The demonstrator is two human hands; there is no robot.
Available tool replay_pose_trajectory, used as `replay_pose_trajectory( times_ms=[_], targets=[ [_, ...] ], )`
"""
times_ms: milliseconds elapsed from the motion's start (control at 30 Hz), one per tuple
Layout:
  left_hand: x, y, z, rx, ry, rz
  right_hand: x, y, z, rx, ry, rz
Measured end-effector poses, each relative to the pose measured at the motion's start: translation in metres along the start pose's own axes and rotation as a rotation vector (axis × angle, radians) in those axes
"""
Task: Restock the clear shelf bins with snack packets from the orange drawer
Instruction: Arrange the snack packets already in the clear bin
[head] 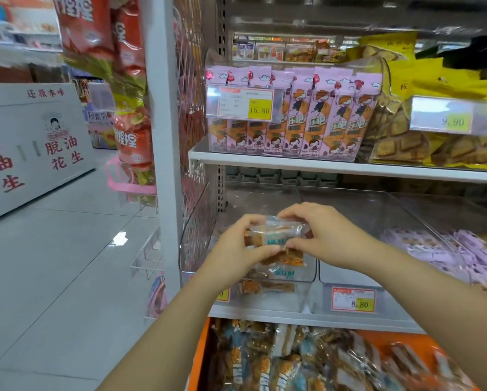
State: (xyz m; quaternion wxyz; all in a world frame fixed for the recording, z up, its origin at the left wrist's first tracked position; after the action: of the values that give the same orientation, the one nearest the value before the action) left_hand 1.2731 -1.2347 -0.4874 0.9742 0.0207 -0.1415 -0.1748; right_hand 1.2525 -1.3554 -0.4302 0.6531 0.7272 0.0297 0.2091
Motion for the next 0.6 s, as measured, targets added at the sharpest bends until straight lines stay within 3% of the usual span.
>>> replay_pose_trajectory(
  times_ms=[200, 367, 467, 600],
  targets=[
    [0.026, -0.008, -0.023, 0.094, 0.125, -0.225, 0.008, -0.028, 0.022, -0.058, -0.064, -0.078],
    [0.039, -0.011, -0.049, 0.159, 0.128, -0.26, 0.018, -0.055, 0.034, -0.11, -0.094, -0.224],
    [0.043, -0.012, -0.062, 0.186, 0.168, -0.301, 0.025, -0.065, 0.034, -0.292, -0.058, -0.261],
    [0.04, -0.019, -0.072, 0.493, 0.209, -0.404, 0.021, -0.077, 0.022, -0.478, 0.056, -0.29]
  ],
)
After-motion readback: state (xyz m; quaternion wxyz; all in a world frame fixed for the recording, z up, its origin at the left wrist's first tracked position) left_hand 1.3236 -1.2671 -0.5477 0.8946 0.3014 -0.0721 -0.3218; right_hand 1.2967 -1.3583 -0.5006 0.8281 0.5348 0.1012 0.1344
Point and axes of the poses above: each hand's wrist, its own x-axis towards the middle knuckle, its own y-axis out of the back of the hand, z = x × y, the point moved 9 cm from there along x, towards the middle knuckle, and after that the axes turned 14 degrees about -x, right-handed, at the moved point
